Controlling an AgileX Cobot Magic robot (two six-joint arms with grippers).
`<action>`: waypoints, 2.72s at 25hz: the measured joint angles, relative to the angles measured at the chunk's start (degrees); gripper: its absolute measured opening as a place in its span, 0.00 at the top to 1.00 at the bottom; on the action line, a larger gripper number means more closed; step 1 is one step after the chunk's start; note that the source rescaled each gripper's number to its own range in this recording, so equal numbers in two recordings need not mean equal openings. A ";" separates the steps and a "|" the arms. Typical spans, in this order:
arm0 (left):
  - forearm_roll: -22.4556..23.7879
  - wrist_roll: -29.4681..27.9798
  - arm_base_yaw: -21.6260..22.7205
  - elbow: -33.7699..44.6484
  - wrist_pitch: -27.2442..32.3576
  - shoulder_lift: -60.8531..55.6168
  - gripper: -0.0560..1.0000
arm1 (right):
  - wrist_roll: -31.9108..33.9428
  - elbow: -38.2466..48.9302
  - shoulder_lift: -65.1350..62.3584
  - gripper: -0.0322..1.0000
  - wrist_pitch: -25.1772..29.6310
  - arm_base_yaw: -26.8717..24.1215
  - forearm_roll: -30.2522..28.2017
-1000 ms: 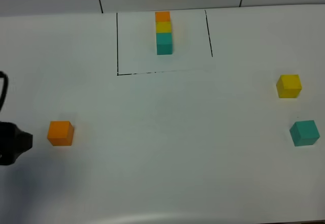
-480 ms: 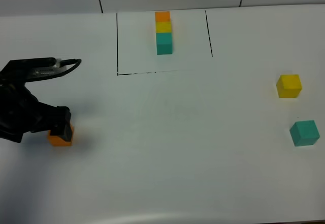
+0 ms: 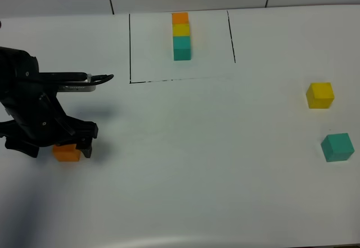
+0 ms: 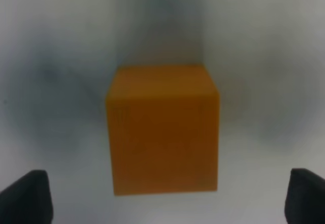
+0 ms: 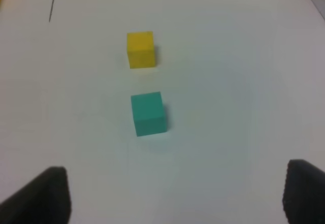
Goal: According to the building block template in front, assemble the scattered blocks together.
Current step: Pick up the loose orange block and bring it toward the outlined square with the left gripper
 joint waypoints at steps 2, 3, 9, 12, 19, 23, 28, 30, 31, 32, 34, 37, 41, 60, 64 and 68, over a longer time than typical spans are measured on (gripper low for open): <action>0.09 -0.05 0.00 0.00 -1.18 0.95 0.16 | 0.00 0.00 0.00 0.29 0.00 0.00 0.00; 0.09 -0.05 0.00 0.00 -1.52 1.18 0.21 | 0.00 0.00 0.00 0.29 0.00 0.00 0.00; 0.41 -0.05 0.00 0.00 -2.13 1.19 0.95 | 0.00 0.00 0.00 0.29 0.00 0.00 0.00; 0.41 -0.05 0.00 0.00 -2.25 1.19 0.94 | 0.00 0.00 0.00 0.29 0.00 0.00 0.00; 0.46 4.62 0.00 -1.49 0.47 1.19 0.94 | 0.00 0.00 0.00 0.29 0.00 0.00 0.00; 0.57 12.23 -0.53 -4.84 3.16 1.19 0.94 | 0.00 0.00 0.00 0.29 0.00 0.00 0.00; 0.57 25.32 -4.81 -10.03 5.37 1.23 0.94 | 0.04 0.00 0.00 0.29 0.00 0.00 0.00; 0.51 29.20 -7.11 -13.11 6.41 1.37 0.94 | 0.04 0.00 0.00 0.29 0.00 0.00 0.00; 0.51 30.47 -8.04 -14.77 7.28 1.83 0.94 | 0.04 0.00 0.00 0.29 0.00 0.00 0.00; 0.51 31.75 -9.15 -16.98 8.22 2.36 0.94 | 0.04 0.00 0.00 0.29 0.00 0.00 0.03; 0.51 34.20 -11.21 -21.69 11.03 4.47 0.94 | 0.04 0.00 0.00 0.29 0.00 0.00 0.15; 0.57 37.18 -13.94 -28.76 16.02 8.40 0.94 | 0.04 0.00 0.00 0.29 0.00 0.00 0.15; 2.62 39.73 -18.26 -38.02 20.75 13.83 0.94 | 0.04 0.00 0.00 0.29 0.00 0.00 0.21; 7.74 58.47 -25.10 -55.45 22.16 31.00 0.95 | 0.04 0.00 0.00 0.29 0.00 0.00 0.44; 6.84 60.24 -25.10 -55.45 18.91 31.76 0.95 | 0.04 0.00 0.00 0.29 0.00 0.00 0.44; 5.38 60.49 -25.10 -55.45 17.51 32.13 0.95 | -0.01 0.00 0.00 0.29 0.00 0.00 0.54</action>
